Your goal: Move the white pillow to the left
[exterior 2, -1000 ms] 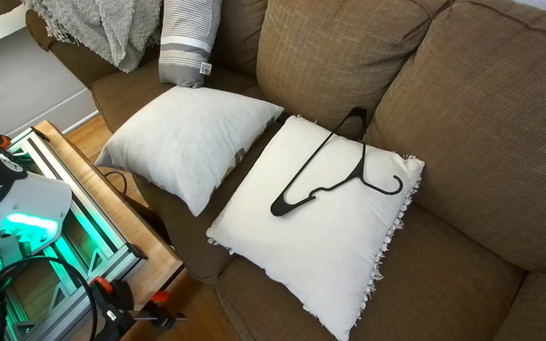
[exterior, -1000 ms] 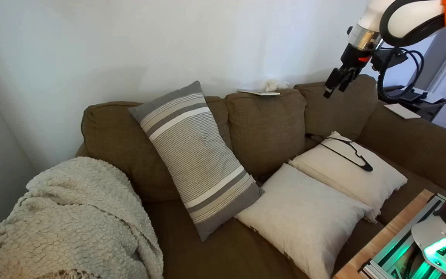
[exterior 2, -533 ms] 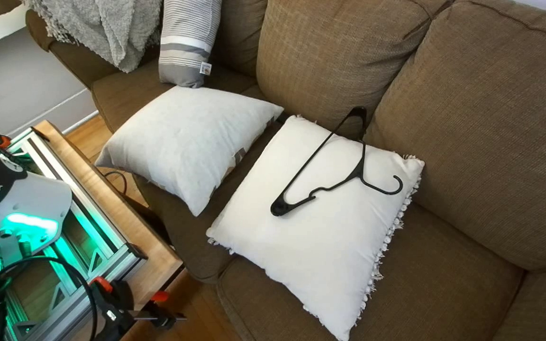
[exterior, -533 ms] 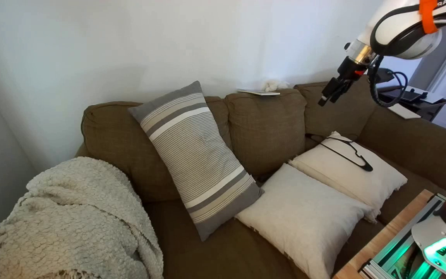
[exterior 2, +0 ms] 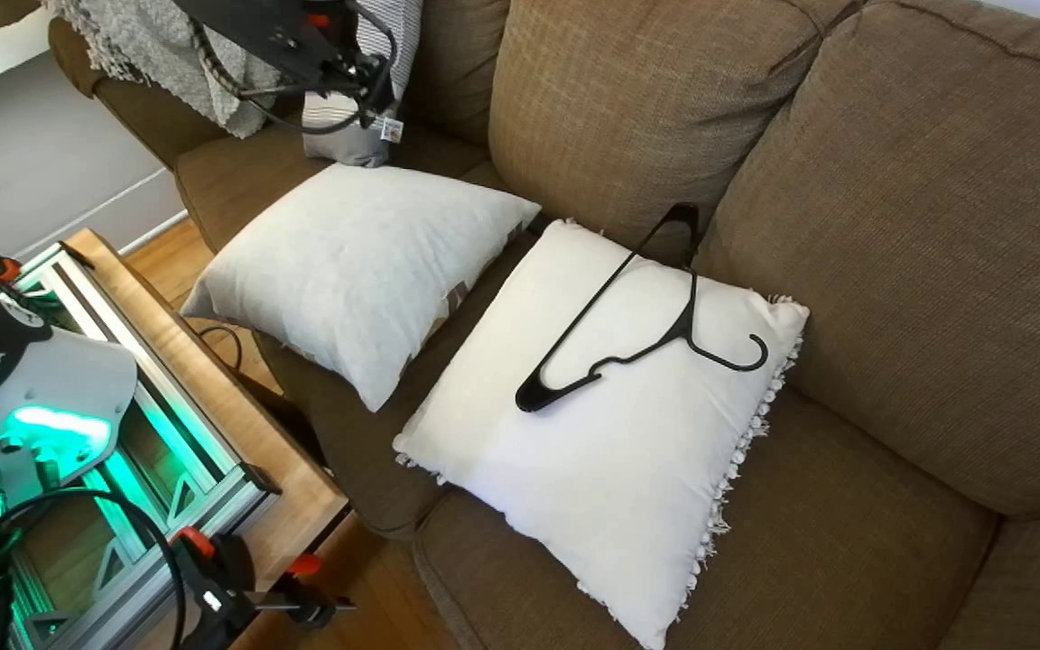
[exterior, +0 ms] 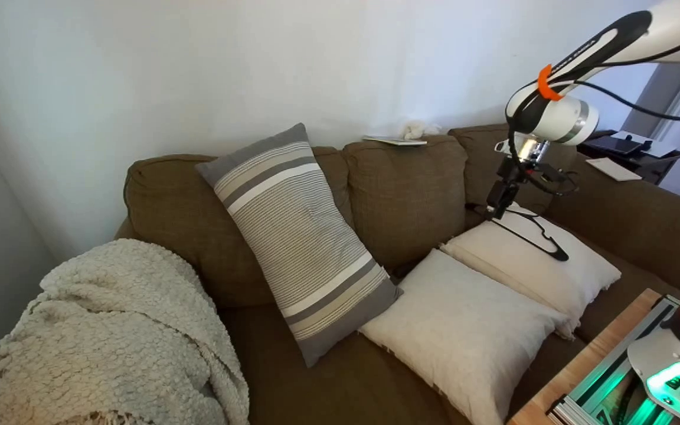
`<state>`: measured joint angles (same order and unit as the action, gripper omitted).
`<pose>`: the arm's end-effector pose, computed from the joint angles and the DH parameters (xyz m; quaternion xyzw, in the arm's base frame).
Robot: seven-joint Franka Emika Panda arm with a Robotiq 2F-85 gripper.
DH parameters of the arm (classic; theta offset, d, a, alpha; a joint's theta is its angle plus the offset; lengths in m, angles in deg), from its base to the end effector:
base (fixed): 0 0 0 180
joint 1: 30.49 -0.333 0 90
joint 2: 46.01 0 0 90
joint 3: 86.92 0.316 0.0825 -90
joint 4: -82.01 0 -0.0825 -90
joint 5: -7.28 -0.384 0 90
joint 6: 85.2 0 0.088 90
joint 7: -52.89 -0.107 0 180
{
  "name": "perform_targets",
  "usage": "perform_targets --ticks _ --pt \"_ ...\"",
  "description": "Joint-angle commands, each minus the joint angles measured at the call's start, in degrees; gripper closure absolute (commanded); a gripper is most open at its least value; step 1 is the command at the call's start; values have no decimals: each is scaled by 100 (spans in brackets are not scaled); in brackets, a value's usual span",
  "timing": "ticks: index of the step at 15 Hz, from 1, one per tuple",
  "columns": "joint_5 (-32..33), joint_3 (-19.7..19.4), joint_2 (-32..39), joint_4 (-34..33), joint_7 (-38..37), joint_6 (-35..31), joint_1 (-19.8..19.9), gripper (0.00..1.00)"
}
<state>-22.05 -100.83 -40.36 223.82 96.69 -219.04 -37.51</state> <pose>0.4491 -0.0480 0.2375 -0.9753 -0.1185 0.0365 0.1825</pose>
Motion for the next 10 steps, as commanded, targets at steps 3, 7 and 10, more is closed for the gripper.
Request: perform_targets --ticks 3,7,10 --pt "224 762 1003 -714 -80 602 981 0" --pt "277 844 1497 -1127 -105 746 1128 0" --pt "273 861 1476 -1137 -109 753 1121 0"
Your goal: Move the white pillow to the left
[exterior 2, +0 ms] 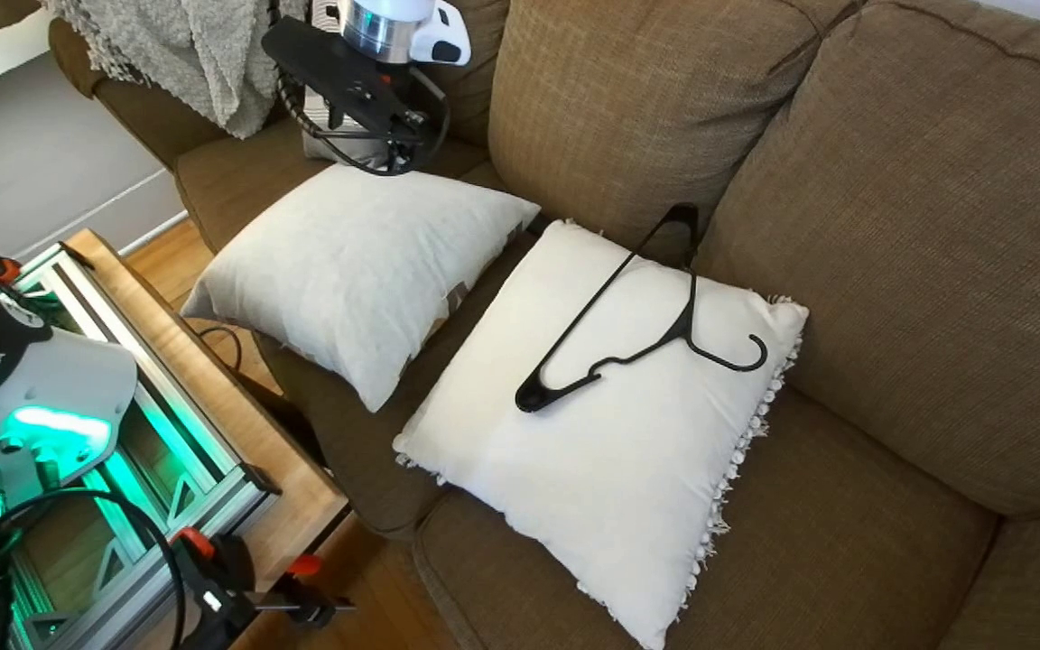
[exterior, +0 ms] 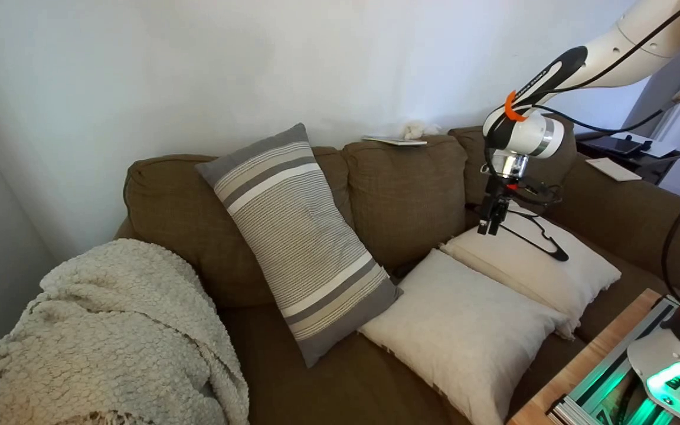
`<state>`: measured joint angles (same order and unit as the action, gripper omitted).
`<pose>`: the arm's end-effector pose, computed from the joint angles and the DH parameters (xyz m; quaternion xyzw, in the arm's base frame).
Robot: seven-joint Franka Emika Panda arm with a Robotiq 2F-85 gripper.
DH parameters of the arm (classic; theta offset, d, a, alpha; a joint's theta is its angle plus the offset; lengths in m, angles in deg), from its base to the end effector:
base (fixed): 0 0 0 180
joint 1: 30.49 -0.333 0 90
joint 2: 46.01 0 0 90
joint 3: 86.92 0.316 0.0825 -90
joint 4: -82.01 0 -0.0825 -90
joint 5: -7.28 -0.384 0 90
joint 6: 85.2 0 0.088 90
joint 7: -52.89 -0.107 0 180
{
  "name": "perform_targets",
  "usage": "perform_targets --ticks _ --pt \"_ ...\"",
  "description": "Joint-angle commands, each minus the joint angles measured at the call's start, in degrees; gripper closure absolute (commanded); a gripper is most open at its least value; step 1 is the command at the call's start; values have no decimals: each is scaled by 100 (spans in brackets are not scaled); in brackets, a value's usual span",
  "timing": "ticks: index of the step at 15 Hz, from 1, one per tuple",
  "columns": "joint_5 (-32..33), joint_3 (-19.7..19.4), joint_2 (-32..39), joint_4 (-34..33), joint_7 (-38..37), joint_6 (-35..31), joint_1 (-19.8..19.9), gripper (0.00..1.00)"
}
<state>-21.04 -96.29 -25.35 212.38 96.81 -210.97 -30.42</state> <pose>0.4806 -0.0671 0.1727 -0.9635 -0.1068 0.1230 0.2123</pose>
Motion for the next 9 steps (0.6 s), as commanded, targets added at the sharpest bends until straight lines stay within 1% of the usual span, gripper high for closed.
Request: perform_targets --ticks 1,2,3,4,6,9 --pt "171 407 -25 6 -121 -54 413 0" --pt "171 407 -26 6 -121 -54 413 0" --pt "67 479 162 -194 50 -79 520 0" --pt "-38 557 513 -577 138 236 745 0" --pt "-75 680 1118 -1182 394 513 1126 0" --pt "69 785 2020 -2172 235 1108 1537 0"
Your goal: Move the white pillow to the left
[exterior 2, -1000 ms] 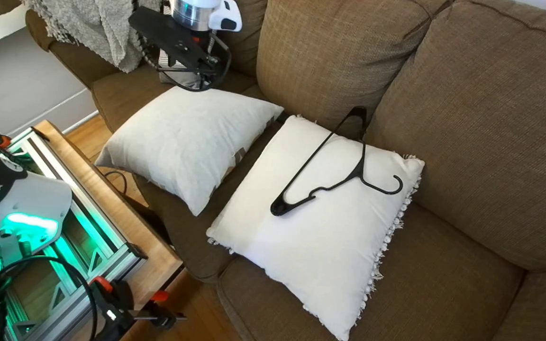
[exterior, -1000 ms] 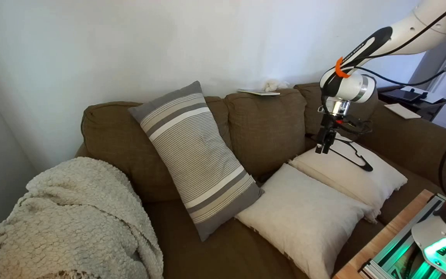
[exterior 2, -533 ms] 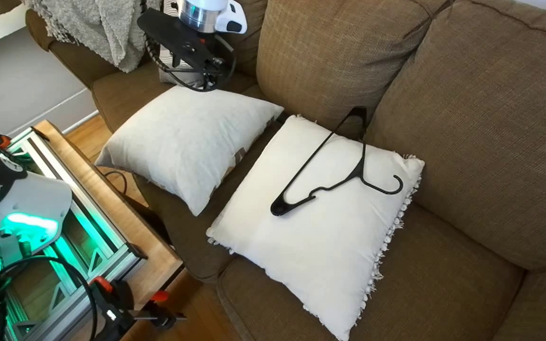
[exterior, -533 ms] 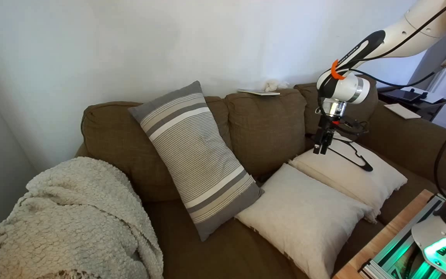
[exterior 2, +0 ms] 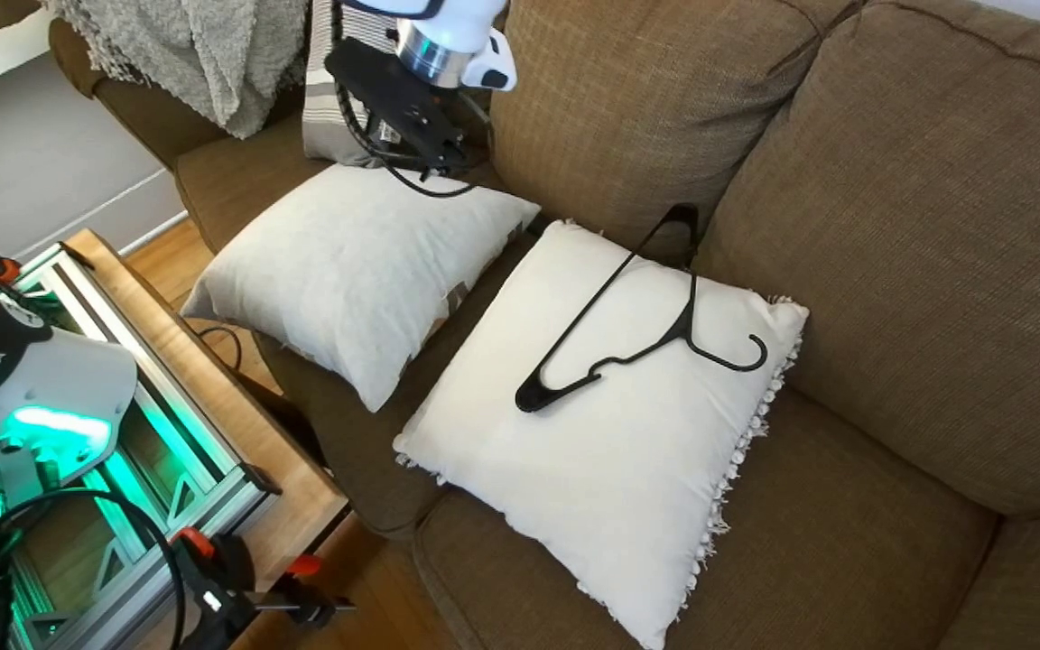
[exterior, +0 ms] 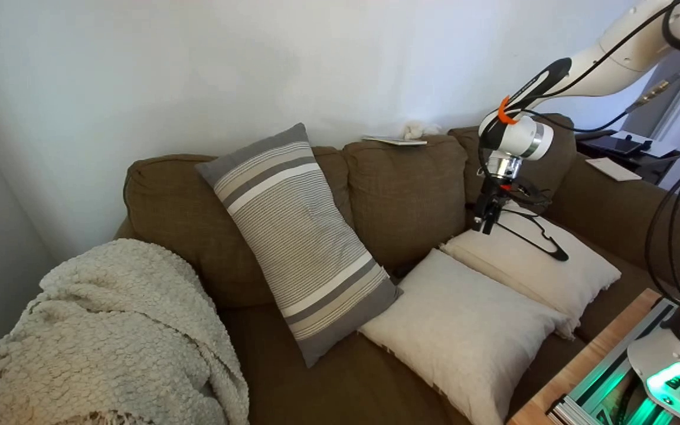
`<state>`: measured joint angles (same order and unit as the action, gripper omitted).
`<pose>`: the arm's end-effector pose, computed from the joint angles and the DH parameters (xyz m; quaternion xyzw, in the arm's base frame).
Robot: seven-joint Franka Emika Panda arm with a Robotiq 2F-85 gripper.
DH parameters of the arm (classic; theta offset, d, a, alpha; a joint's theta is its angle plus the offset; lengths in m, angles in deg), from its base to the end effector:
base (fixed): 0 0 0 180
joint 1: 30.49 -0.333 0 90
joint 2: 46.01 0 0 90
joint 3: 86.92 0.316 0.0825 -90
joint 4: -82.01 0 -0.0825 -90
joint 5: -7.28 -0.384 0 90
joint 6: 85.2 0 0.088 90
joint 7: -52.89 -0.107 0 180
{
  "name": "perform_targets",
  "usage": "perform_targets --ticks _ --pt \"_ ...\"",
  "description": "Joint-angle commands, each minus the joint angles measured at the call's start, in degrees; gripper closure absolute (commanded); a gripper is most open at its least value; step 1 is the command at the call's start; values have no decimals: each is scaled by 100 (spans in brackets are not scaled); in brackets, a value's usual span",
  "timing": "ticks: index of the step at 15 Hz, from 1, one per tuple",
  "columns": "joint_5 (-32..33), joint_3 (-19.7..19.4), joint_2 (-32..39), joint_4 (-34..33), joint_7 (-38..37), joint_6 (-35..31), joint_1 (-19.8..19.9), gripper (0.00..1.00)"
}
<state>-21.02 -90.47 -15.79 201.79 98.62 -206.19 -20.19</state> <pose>0.5133 -0.1056 0.1396 -0.9537 -0.0914 0.1312 0.2546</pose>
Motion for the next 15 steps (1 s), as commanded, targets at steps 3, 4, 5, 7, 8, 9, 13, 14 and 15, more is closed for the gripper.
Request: perform_targets --ticks 3,4,5,7,8,9,13,14,15 --pt "117 272 970 -980 -93 623 615 0" --pt "125 296 1193 -1180 -108 688 683 0" --pt "127 312 1248 -1203 -104 672 707 0" --pt "124 338 1177 -1170 -100 675 689 0" --pt "123 350 1132 -1163 -101 676 674 0" --pt "-127 378 1277 -1343 -251 452 722 0" --pt "-671 499 1975 -2158 -756 -254 896 0" --pt "-660 494 2221 -2454 -1070 -269 870 0" --pt "-645 515 2396 -2670 -1321 -319 861 0"
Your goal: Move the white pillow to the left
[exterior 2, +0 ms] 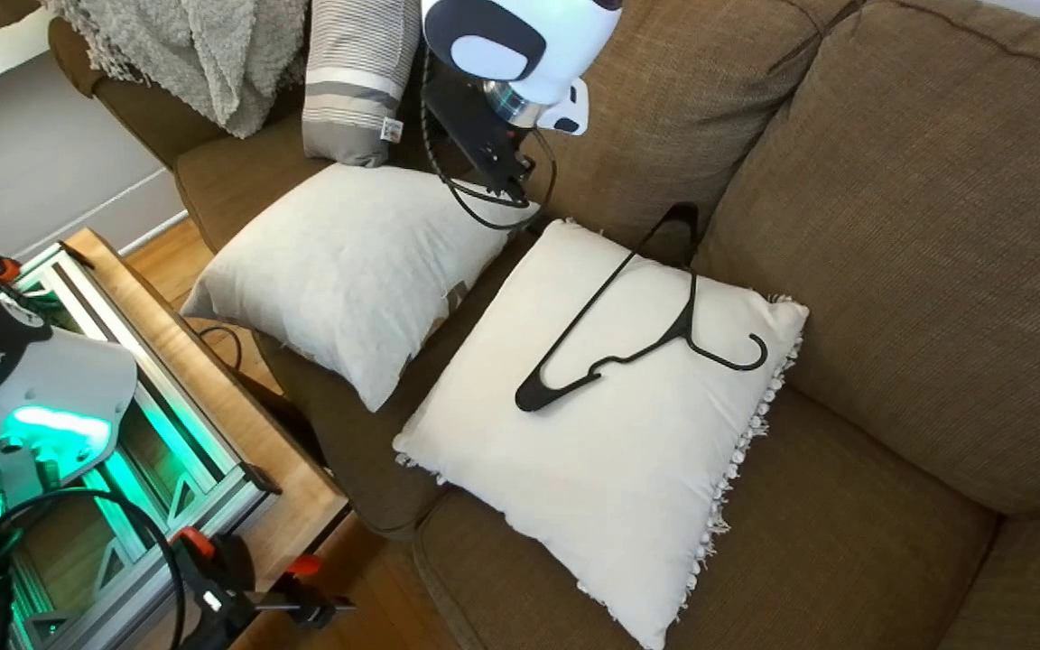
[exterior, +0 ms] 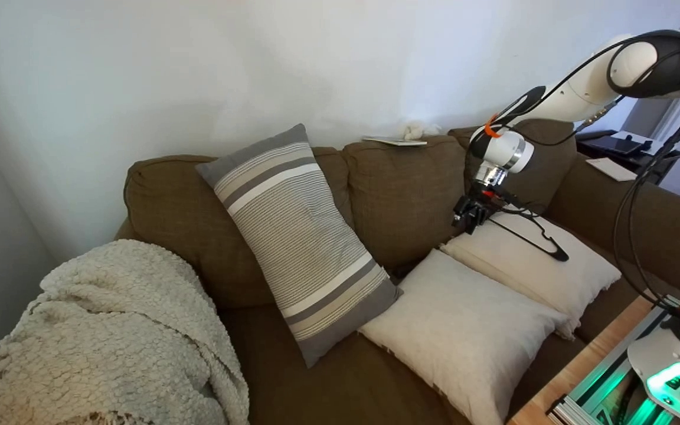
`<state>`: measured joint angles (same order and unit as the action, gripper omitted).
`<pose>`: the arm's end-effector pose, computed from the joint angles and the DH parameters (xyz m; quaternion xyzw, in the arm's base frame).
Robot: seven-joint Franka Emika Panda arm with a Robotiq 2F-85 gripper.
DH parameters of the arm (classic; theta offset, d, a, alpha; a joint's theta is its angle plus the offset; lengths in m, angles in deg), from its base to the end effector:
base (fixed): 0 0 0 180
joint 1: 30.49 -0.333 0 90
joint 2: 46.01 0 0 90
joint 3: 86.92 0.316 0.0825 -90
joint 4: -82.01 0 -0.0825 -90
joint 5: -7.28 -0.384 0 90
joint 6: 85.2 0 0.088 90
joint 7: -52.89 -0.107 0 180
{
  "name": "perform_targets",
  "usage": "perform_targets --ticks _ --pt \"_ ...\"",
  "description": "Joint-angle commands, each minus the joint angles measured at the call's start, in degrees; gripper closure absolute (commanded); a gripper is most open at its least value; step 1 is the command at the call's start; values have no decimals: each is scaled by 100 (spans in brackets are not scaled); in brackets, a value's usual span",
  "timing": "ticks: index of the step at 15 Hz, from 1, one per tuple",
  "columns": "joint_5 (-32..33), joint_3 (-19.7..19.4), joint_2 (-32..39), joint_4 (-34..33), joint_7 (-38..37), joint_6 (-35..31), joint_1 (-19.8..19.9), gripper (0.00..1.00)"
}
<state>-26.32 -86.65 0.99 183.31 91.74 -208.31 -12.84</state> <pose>0.5789 -0.1571 0.0743 -0.9560 0.0297 0.0883 0.2781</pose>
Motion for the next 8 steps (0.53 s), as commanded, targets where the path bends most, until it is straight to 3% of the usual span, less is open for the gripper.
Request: perform_targets --ticks 1,8 --pt "-51 142 901 -1039 -915 -195 82 0" --pt "781 21 2082 -2218 -3124 -577 -558 0"
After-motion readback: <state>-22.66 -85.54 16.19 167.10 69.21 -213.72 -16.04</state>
